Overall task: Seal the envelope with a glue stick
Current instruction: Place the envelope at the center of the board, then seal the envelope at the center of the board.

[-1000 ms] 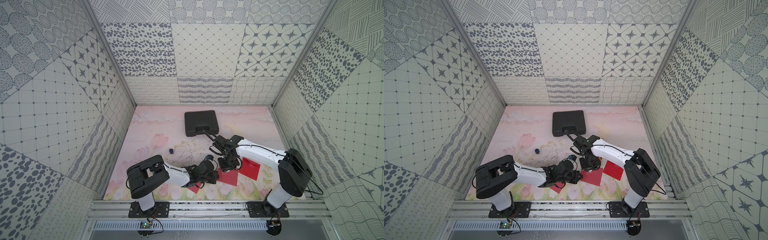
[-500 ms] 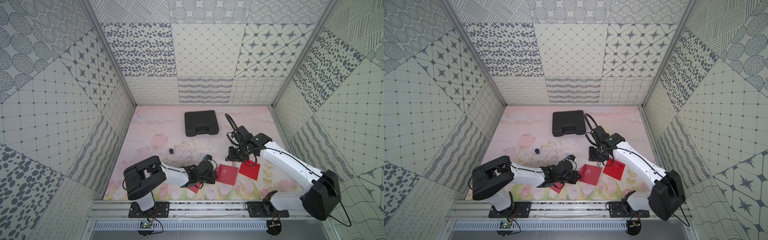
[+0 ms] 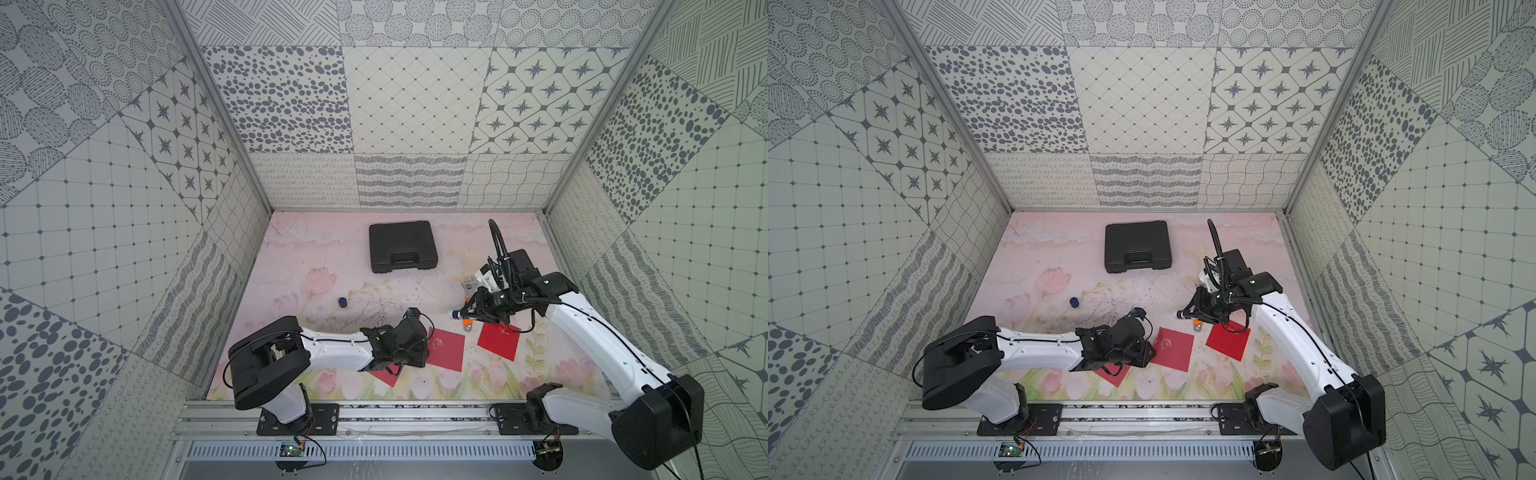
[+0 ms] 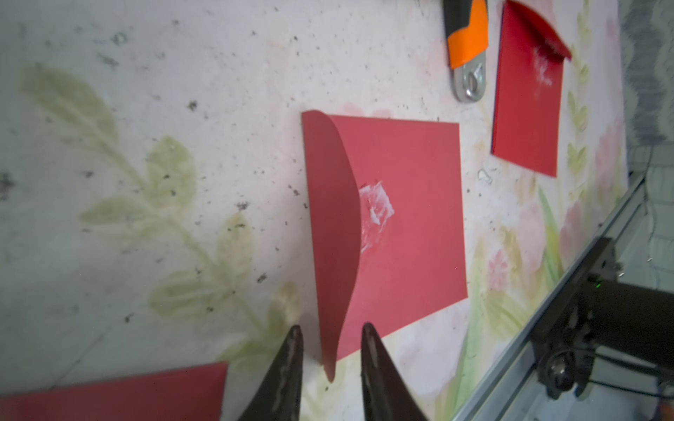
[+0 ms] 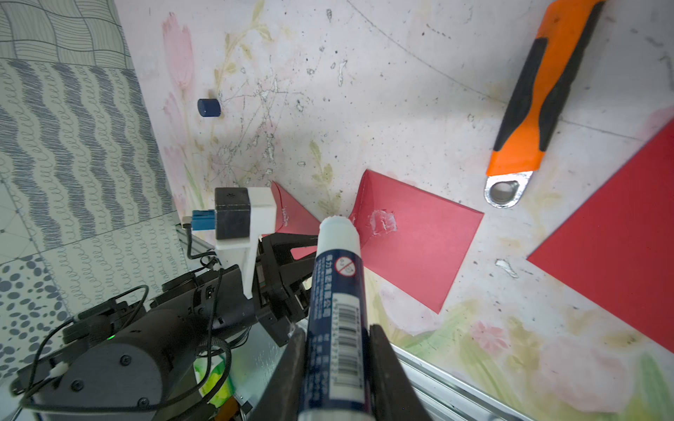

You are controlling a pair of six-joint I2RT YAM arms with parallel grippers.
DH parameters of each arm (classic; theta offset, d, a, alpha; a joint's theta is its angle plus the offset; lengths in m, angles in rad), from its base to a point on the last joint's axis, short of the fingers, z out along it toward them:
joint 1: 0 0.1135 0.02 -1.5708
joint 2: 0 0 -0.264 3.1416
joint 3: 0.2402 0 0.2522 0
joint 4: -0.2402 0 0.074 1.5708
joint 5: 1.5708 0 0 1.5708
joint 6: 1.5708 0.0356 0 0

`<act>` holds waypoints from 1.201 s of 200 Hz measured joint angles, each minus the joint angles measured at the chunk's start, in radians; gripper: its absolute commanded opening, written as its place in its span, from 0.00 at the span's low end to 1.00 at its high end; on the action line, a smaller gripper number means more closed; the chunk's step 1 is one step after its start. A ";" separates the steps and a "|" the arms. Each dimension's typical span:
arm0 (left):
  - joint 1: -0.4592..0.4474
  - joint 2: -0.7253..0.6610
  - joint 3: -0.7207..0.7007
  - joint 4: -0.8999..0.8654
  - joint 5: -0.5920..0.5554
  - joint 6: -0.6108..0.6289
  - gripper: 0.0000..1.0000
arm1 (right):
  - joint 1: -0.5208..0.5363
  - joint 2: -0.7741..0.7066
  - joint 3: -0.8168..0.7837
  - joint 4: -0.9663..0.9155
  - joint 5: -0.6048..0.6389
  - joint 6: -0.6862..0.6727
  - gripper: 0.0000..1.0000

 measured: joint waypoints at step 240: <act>0.143 0.172 0.143 0.005 0.259 0.026 0.13 | -0.066 -0.029 0.001 -0.057 -0.083 -0.038 0.00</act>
